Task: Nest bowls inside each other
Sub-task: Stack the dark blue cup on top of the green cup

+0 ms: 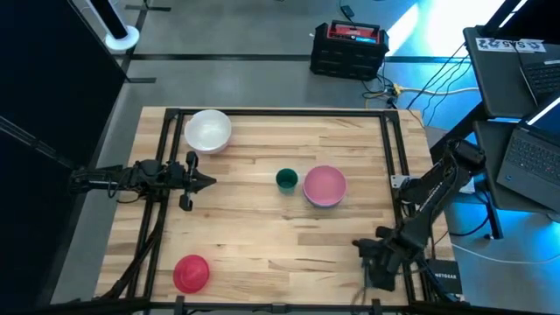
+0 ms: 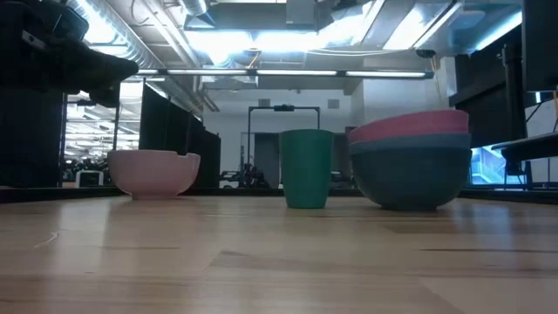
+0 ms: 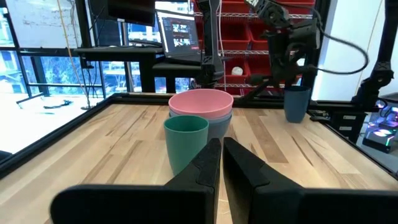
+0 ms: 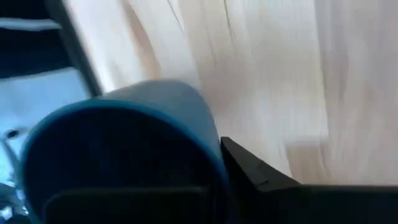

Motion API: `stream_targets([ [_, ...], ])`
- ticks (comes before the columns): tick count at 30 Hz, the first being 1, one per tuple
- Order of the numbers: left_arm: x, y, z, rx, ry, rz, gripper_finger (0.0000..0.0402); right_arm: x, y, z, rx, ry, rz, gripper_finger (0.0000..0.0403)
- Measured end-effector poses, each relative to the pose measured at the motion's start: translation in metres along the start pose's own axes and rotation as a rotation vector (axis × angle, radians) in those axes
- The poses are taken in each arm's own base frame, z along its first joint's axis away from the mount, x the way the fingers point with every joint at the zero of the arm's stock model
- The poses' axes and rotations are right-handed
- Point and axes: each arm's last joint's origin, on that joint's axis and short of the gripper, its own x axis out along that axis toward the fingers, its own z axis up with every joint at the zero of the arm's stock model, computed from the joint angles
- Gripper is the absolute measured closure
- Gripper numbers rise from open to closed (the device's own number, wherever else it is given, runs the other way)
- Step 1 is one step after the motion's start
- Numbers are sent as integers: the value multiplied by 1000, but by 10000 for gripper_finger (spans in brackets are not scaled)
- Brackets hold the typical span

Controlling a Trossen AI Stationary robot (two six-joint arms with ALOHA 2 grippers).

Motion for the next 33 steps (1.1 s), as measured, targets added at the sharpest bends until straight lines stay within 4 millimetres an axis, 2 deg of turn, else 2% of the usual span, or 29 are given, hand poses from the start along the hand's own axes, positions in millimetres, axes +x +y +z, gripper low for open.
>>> stream_targets([
  [2,0,0,0,0,0,-1,402,-20,5,27,-34,-82,35,400],
  [4,0,0,0,0,0,0,402,-42,7,64,-44,-172,50,401],
  [7,0,0,0,0,0,0,402,-80,-2,119,-57,-313,41,401],
  [10,0,0,0,0,0,0,402,-123,-26,169,-66,-453,-8,402],
  [14,0,0,0,0,0,0,402,-183,-77,220,-66,-611,-131,402],
  [16,0,0,0,0,0,0,402,-196,-98,240,-41,-579,-165,402],
  [18,0,0,0,0,0,0,402,-201,-113,256,-26,-534,-188,402],
  [22,0,0,0,0,0,-1,402,-198,-132,278,-30,-413,-231,402],
  [26,0,0,0,0,0,-1,402,-187,-144,288,-44,-317,-252,403],
  [33,0,0,0,0,0,0,402,-171,-149,298,-75,-260,-263,403],
])
